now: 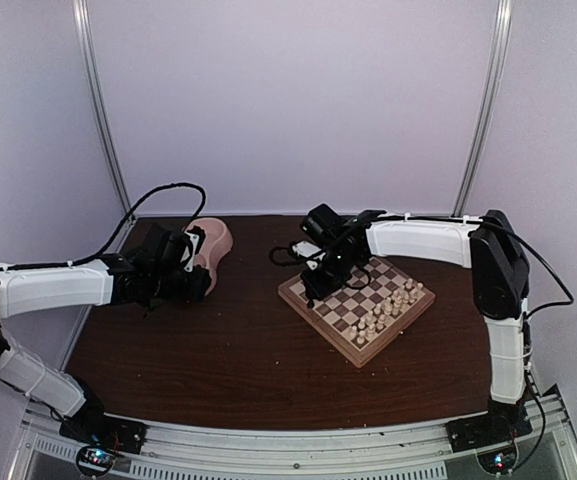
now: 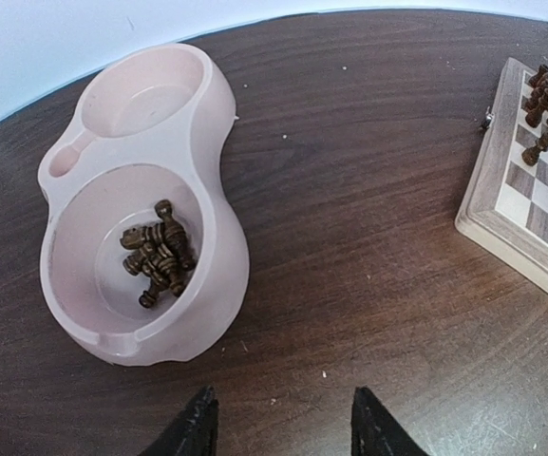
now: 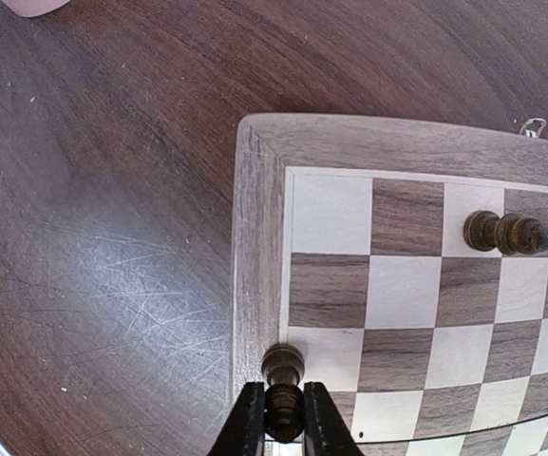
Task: Set up the chess pieces on the board
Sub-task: Pick up the queen from the chessboard.
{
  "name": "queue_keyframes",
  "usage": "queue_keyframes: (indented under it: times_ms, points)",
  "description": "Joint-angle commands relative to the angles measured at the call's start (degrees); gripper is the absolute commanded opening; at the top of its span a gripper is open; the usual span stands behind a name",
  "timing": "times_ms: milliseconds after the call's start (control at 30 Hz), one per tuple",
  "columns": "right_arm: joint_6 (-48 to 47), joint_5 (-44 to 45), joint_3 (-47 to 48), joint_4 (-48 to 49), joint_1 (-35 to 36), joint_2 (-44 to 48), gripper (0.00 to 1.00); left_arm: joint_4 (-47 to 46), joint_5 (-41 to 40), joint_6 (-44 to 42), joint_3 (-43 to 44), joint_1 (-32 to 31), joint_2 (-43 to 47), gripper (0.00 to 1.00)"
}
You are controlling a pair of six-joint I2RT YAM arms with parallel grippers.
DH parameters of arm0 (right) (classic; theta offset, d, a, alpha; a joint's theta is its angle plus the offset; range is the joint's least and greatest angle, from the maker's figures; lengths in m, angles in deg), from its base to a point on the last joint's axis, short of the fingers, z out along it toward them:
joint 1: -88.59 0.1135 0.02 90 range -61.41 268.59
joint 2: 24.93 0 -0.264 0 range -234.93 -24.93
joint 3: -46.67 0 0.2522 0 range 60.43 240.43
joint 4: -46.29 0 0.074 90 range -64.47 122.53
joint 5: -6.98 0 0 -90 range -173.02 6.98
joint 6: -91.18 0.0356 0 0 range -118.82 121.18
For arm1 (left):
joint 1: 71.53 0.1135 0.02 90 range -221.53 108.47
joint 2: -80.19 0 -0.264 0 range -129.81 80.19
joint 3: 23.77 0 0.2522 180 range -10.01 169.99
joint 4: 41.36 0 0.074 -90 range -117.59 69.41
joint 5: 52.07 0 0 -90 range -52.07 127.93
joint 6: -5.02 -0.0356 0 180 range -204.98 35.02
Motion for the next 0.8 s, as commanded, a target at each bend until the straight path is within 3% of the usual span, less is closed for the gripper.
queue_keyframes:
  times_ms: [0, 433, 767]
  points:
    - [-0.3, 2.5, 1.4, -0.3, -0.1, 2.8, 0.11, -0.2, -1.3, 0.3, 1.7, 0.2, 0.7, 0.49]
    - [-3.2, 6.0, 3.0, -2.0, -6.4, 7.6, 0.11, 0.8, -1.4, -0.1, 2.2, 0.2, 1.8, 0.49]
    - [-5.2, 7.9, 10.4, -2.4, -9.3, 1.5, 0.11, 1.6, -1.3, 0.0, 2.8, 0.2, 1.5, 0.49]
